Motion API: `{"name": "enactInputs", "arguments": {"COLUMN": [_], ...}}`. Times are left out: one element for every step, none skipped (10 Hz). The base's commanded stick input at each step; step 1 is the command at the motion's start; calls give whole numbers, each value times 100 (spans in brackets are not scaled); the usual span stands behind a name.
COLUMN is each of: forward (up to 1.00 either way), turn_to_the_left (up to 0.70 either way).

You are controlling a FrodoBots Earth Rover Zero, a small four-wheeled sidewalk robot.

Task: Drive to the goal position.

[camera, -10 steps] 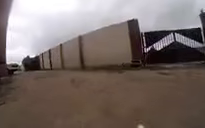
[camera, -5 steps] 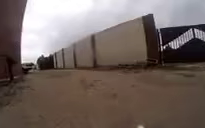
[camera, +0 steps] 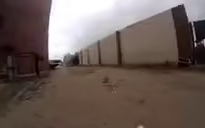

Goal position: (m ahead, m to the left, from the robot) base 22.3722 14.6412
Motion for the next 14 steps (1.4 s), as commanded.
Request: {"name": "enactInputs", "arguments": {"forward": [50, 50, 50, 50, 50, 50, 50, 50, 50, 50, 50, 50, 50, 50], "turn_to_the_left": [32, 15, 43, 2, 44, 50, 27, 0, 0, 0, 0, 0, 0, 0]}}
